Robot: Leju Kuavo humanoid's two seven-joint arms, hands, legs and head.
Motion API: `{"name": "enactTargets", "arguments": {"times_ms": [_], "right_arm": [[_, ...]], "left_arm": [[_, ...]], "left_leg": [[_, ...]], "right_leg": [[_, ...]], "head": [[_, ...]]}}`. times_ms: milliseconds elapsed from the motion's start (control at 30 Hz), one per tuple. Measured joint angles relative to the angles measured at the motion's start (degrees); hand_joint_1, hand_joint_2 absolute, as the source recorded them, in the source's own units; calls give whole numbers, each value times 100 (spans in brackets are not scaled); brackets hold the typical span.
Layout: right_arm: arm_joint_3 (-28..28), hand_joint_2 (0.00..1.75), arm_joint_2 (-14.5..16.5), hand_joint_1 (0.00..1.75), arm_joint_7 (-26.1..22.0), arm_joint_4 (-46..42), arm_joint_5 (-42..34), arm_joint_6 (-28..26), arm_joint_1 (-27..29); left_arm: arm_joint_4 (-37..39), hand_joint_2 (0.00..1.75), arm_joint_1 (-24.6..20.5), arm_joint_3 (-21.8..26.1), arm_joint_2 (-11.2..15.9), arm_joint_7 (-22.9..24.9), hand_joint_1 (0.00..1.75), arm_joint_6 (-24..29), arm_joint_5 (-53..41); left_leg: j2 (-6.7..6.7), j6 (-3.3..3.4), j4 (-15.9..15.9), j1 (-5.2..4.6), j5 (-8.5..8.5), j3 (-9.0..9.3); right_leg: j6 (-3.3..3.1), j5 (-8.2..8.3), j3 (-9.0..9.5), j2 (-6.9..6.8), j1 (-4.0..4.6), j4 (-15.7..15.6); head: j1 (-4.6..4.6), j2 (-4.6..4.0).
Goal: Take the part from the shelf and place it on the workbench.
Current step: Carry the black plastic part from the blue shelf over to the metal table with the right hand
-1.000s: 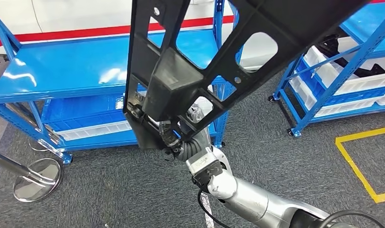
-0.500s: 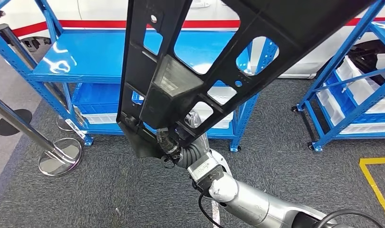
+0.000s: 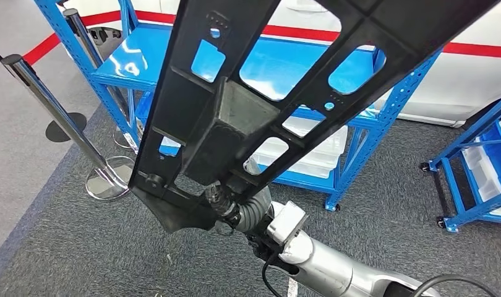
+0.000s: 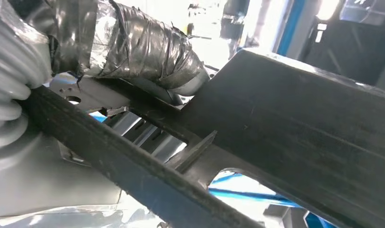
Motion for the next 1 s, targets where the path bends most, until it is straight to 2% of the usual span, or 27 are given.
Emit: {"name": "enactTargets", "arguments": {"times_ms": [33,67,133,167,200,233,267,300,367,400,433,500,533,567,633,667,700,733,767,800,867,900,933,967,1000], "right_arm": [[0,175,10,175,-12,0,-30,30,2],[-1,175,21,175,-26,-1,-56,64,2],[-1,175,36,175,-73,-2,-143,203,10],[-2,175,39,175,-100,-2,-212,306,14],[-2,175,42,175,-128,2,-297,419,18],[-2,175,49,175,-153,5,-384,522,18],[-5,175,61,175,-175,10,-458,607,13],[-14,175,79,175,-193,16,-520,670,3],[-52,175,122,175,-212,30,-579,739,-25],[-76,175,140,175,-217,40,-587,757,-36],[-96,175,153,175,-220,52,-589,771,-43],[-118,175,173,175,-222,72,-590,797,-39],[-127,175,183,175,-221,80,-590,807,-33],[-142,175,191,175,-224,86,-588,814,-28],[-192,175,198,175,-241,94,-586,804,10],[-223,175,197,175,-254,95,-586,790,55],[-253,175,196,175,-263,95,-588,766,121],[-279,175,194,175,-269,95,-595,744,190],[-299,175,192,175,-273,95,-605,722,244],[-318,175,191,175,-276,93,-619,703,282],[-361,175,190,175,-282,81,-644,681,326],[-383,175,189,175,-284,67,-651,672,353],[-401,175,187,175,-285,54,-654,662,384],[-412,175,186,175,-286,41,-657,649,408],[-420,175,185,175,-287,29,-664,639,424]], "left_arm": [[1,175,21,-1,5,-1,0,1,6],[1,175,33,-2,10,0,0,1,13],[2,175,34,-5,6,19,0,6,29],[2,175,31,-10,6,40,0,13,33],[2,175,33,-18,6,64,0,23,34],[2,175,41,-26,6,89,0,35,34],[2,175,50,-33,6,107,0,49,34],[2,175,58,-36,6,118,0,61,37],[2,175,53,-38,13,125,0,79,46],[2,175,42,-46,17,129,0,84,51],[2,175,34,-58,22,140,0,87,54],[2,175,40,-80,26,190,0,96,54],[2,175,57,-86,22,220,0,99,53],[2,175,72,-90,18,248,0,102,53],[2,175,70,-106,10,273,0,102,49],[2,175,55,-122,9,276,0,99,43],[2,175,42,-148,5,275,0,97,28],[2,175,38,-178,1,276,0,94,13],[2,175,43,-204,-5,287,0,92,-10],[2,175,48,-225,-10,307,0,94,-40],[2,175,43,-250,-14,363,0,102,-101],[2,175,30,-272,-14,387,0,110,-124],[2,175,17,-298,-13,407,0,119,-137],[2,175,8,-326,-12,418,0,131,-138],[2,175,4,-346,-12,426,0,146,-125]], "left_leg": [[74,-27,50,-9,-31,-35],[212,-64,194,-12,-107,-113],[555,-147,796,4,-371,-423],[645,-176,1160,26,-497,-621],[687,-189,1426,40,-553,-772],[705,-187,1516,46,-515,-836],[717,-166,1393,44,-381,-789],[747,-124,1074,31,-176,-636],[985,10,325,-54,97,-253],[1094,74,76,-105,146,-127],[1162,120,-40,-148,134,-75],[1055,162,-138,-155,159,-34],[981,167,-210,-132,184,14],[912,173,-285,-103,210,72],[775,203,-371,-61,245,141],[694,222,-371,-53,247,143],[604,234,-358,-49,245,136],[514,229,-338,-44,236,130],[429,216,-306,-35,222,121],[348,192,-255,-19,199,105],[205,114,-98,9,129,33],[143,76,-16,12,97,-20],[95,44,42,12,77,-73],[51,21,64,9,75,-116],[16,8,69,15,82,-145]], "right_leg": [[-26,4,12,-62,-12,-9],[-52,4,26,-133,-27,-19],[-90,-12,51,-283,-26,-28],[-104,-24,59,-367,-16,-28],[-111,-36,68,-447,-6,-28],[-115,-50,80,-522,4,-28],[-115,-65,97,-592,14,-28],[-114,-82,123,-658,26,-31],[-107,-113,180,-788,58,-61],[-91,-120,203,-855,71,-86],[-73,-122,220,-922,80,-115],[-25,-130,268,-1052,98,-172],[-1,-154,296,-1002,98,-170],[23,-216,284,-871,96,-91],[61,-462,55,-488,69,411],[74,-596,-140,-375,60,762],[90,-673,-324,-325,49,1059],[108,-665,-443,-305,38,1214],[125,-562,-475,-296,23,1185],[148,-378,-410,-276,3,965],[200,-71,-173,-90,-43,346],[195,2,-90,0,-57,143],[173,5,-62,68,-60,60],[131,-7,-69,76,-44,71],[77,8,-71,21,-45,75]], "head": [[-15,-1],[-32,-1],[-68,-2],[-70,-2],[-71,-2],[-72,-2],[-72,-2],[-72,-2],[-72,-2],[-72,-2],[-72,-2],[-71,-2],[-68,-2],[-68,-2],[-65,-2],[-66,-2],[-64,-2],[-64,-2],[-63,-2],[-63,-2],[-60,-2],[-57,-2],[-55,-2],[-52,-2],[-52,-2]]}}
